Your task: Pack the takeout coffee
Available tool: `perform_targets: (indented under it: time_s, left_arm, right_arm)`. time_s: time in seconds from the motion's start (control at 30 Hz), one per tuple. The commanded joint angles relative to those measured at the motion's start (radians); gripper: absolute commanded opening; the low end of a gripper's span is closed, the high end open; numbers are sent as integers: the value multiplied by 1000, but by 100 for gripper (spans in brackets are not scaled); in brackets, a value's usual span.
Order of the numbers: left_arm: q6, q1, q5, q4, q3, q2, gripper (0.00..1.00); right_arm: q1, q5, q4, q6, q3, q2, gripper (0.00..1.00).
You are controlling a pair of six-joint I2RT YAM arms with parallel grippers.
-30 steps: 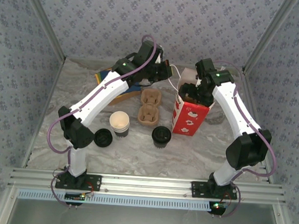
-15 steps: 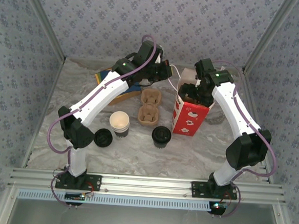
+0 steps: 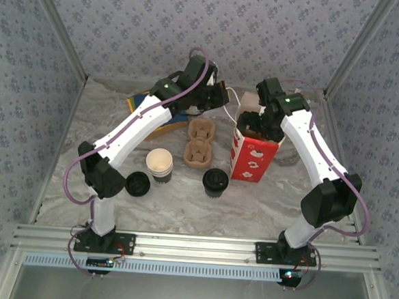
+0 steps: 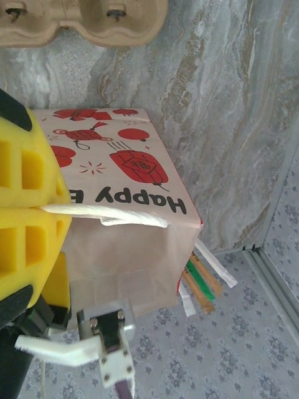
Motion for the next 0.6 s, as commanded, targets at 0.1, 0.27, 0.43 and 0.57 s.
perform_targets:
  time_s: [0.1,0.27,0.43,0.57]
  left_arm:
    - [13,32,-2,19,-61,-41,0]
    - [8,32,4,35,-88,-54,0]
    - [4,29,15,48,-92,-48,0]
    - [8,30,9,37,-93,-53,0]
  right_arm:
    - [45,79,-71,-23,73,-10,100]
    - [30,100,-56,-25,31,-22,100]
    - [60,96,-56,-34,59,17,100]
    - [50,120,-108,-58,92,32,100]
